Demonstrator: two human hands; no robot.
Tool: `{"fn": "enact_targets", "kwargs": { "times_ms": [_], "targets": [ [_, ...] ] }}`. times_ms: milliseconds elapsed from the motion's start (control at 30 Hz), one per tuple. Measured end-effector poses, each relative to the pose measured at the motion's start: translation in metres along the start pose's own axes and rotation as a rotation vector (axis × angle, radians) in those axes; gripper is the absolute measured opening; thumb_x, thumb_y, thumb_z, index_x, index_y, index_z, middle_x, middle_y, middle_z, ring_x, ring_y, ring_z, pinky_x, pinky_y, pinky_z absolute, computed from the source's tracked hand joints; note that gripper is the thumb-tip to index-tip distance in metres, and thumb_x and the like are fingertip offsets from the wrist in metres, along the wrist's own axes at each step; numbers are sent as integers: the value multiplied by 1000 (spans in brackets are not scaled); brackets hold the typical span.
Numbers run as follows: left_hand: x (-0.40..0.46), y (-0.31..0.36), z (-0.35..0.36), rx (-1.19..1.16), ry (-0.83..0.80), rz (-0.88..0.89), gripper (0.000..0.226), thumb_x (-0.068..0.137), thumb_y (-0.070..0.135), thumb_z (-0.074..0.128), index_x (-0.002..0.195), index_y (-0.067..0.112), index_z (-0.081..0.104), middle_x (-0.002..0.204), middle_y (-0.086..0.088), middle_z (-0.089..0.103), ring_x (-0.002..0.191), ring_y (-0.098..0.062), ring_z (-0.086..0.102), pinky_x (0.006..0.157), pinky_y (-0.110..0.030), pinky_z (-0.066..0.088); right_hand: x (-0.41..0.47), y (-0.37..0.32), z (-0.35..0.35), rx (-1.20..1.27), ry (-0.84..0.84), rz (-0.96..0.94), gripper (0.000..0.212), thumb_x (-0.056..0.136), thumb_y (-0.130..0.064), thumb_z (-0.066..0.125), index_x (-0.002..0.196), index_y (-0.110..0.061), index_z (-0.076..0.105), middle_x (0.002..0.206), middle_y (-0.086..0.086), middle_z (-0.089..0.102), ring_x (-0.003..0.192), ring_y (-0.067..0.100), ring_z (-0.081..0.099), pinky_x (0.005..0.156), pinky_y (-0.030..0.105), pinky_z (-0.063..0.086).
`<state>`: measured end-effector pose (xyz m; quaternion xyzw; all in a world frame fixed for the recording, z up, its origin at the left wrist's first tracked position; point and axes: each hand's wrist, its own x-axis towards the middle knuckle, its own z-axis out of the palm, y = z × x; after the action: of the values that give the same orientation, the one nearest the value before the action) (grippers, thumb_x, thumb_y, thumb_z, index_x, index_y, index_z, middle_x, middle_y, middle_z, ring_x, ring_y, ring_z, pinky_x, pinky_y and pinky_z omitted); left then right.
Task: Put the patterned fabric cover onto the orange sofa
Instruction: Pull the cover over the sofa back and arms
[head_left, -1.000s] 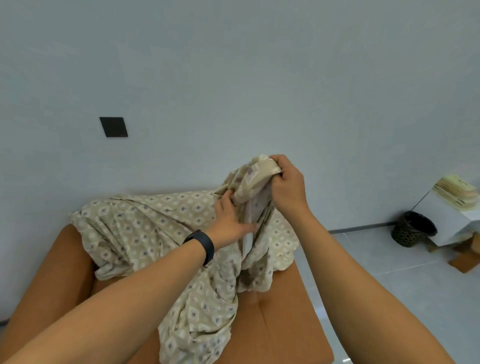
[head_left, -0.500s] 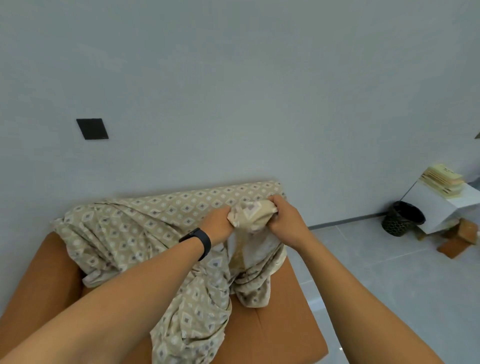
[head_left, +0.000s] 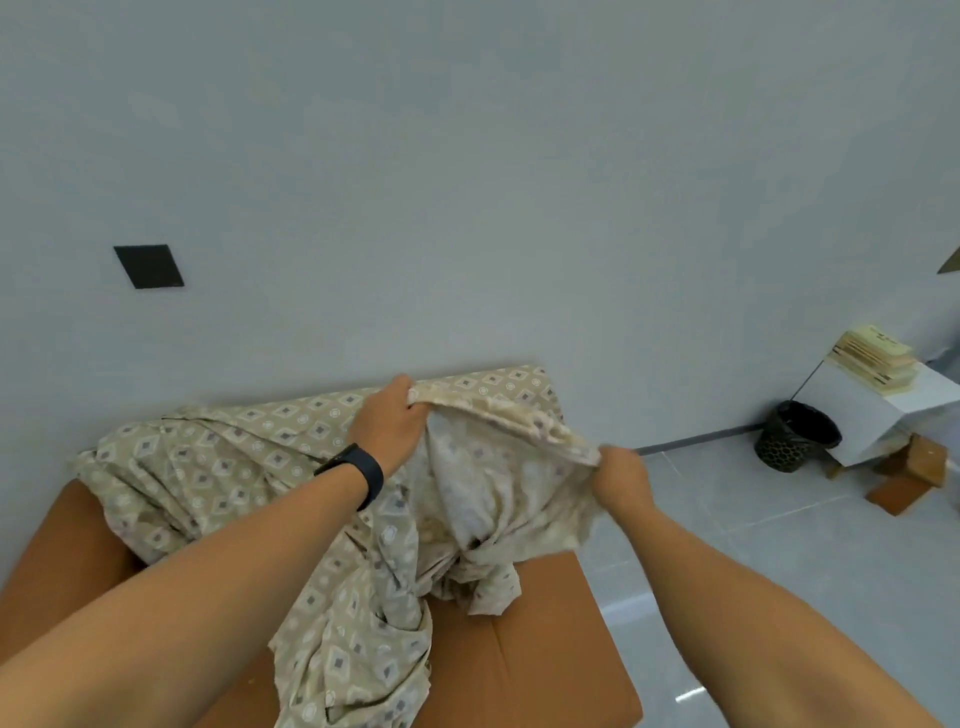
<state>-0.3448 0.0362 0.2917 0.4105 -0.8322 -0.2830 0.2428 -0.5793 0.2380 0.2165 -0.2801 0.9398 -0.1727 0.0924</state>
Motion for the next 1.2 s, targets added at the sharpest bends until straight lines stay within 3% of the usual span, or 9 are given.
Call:
{"fn": "enact_targets", "kwargs": {
  "times_ms": [167, 233, 333, 400, 567, 733, 867, 967, 1200],
  "targets": [
    [34, 69, -35, -289, 461, 65, 10, 101, 21, 46, 92, 17, 44, 70, 4, 50, 59, -18, 48, 50, -35, 29, 37, -78, -132, 597, 880, -160, 23, 88, -2, 53, 110, -8, 58, 116, 7, 53, 85, 11, 50, 72, 14, 36],
    [29, 74, -32, -382, 499, 139, 12, 103, 21, 47, 92, 17, 43, 69, 6, 49, 58, -14, 45, 50, -35, 30, 32, -90, -152, 846, 1005, -291, 25, 89, -3, 54, 114, -8, 58, 118, 1, 49, 92, 3, 48, 80, 8, 38],
    [1, 45, -2, -393, 147, 206, 4, 102, 22, 54, 102, 21, 51, 82, 4, 60, 71, -12, 57, 60, -37, 43, 16, -61, -94, 394, 785, -510, 52, 88, 1, 62, 138, -11, 54, 142, 8, 49, 129, 20, 44, 106, 28, 39],
    [-23, 7, 27, -386, -223, 146, 22, 100, 27, 59, 120, 35, 55, 108, 12, 66, 96, -5, 64, 80, -30, 54, 3, -15, -21, -60, 556, -639, 48, 94, -9, 61, 141, -12, 56, 147, 12, 50, 130, 32, 46, 99, 42, 46],
    [-64, -88, 77, 52, -690, -126, 52, 89, 43, 65, 137, 24, 56, 136, 5, 59, 122, -21, 58, 102, -41, 49, -50, 74, 77, -452, -461, -174, 29, 96, -12, 49, 122, -17, 62, 129, 6, 63, 115, 27, 64, 90, 35, 50],
    [-72, -100, 88, 75, -868, -269, 59, 85, 44, 67, 138, 23, 57, 140, 3, 56, 127, -25, 55, 95, -29, 46, -20, 67, 54, -169, -265, -145, 20, 96, -18, 49, 99, -20, 69, 94, 0, 59, 97, 24, 67, 73, 28, 44],
    [-79, -71, 91, 187, -1271, -356, 29, 81, 40, 74, 103, 24, 66, 92, 4, 65, 76, -17, 62, 67, -25, 50, -8, 53, 30, 134, 25, -271, 20, 87, -7, 57, 93, -21, 69, 92, -5, 60, 88, 18, 61, 72, 26, 42],
    [-90, -54, 94, 348, -1500, -386, 37, 91, 31, 66, 125, 20, 58, 119, -5, 62, 104, -24, 63, 98, -38, 52, -28, 40, 34, 279, 66, -340, 27, 82, -2, 61, 99, -20, 71, 97, -9, 63, 87, 8, 56, 75, 23, 44],
    [-111, -33, 132, -27, -921, -103, 68, 91, -7, 38, 146, 31, 46, 139, 4, 50, 116, -14, 52, 91, -27, 50, -107, 43, 74, 398, -133, -431, 20, 76, -20, 63, 89, -32, 71, 87, -20, 66, 83, 0, 61, 74, 19, 50]
  ]
}}
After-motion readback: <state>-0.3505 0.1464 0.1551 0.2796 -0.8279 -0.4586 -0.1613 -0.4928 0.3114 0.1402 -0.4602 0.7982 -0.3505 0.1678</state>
